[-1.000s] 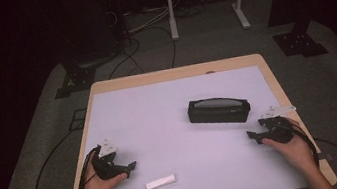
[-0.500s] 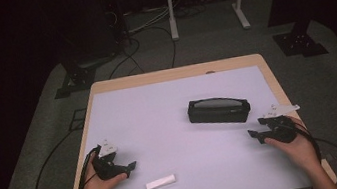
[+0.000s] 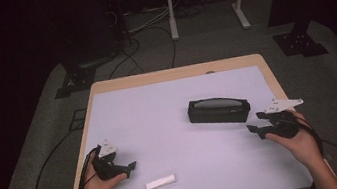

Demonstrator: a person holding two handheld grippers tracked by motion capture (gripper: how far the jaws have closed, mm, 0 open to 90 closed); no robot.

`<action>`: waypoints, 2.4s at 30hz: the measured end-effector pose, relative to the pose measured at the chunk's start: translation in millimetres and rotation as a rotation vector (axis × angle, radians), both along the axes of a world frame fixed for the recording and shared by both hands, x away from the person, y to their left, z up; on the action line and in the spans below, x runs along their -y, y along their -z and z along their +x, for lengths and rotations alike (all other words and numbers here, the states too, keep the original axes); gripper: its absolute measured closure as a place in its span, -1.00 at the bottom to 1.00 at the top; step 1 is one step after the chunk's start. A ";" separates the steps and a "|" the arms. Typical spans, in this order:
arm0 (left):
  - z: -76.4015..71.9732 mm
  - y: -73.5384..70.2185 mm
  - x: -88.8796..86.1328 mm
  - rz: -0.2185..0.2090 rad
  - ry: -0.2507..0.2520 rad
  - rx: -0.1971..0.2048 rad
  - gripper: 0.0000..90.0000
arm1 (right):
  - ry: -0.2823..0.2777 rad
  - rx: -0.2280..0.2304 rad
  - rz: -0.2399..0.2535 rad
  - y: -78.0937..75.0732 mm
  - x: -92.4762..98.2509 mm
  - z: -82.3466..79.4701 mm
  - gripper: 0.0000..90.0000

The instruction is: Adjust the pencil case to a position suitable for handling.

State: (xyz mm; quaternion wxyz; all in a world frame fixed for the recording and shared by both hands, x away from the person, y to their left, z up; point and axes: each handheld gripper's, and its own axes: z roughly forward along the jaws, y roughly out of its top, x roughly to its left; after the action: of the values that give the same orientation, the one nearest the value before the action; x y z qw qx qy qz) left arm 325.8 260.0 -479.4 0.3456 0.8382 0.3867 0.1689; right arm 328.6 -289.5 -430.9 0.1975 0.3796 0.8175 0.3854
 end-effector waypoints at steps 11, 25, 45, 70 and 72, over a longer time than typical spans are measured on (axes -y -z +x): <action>0.0 0.0 0.0 0.000 0.000 0.000 -0.97 | -0.074 0.027 0.018 -11.6 -8.2 7.1 -0.18; -0.2 0.0 0.2 0.003 0.000 0.002 -0.97 | -0.136 0.041 0.025 -20.5 -22.3 25.0 -0.13; -0.1 0.0 0.3 0.003 0.000 0.002 -0.97 | -0.216 0.048 0.039 -27.2 -49.1 53.0 -0.03; -0.2 0.0 0.3 0.003 0.000 0.002 -0.97 | -0.290 0.025 -0.014 -16.4 -76.0 81.3 -0.03; -0.2 0.0 0.3 0.004 0.000 0.002 -0.97 | -0.294 0.022 -0.022 -13.9 -78.4 83.4 -0.03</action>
State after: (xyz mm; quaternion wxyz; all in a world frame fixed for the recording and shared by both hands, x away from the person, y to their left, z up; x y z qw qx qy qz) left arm 325.6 259.8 -479.5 0.3443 0.8387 0.3859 0.1705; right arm 412.0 -211.1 -416.9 0.1520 0.2492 0.8662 0.4056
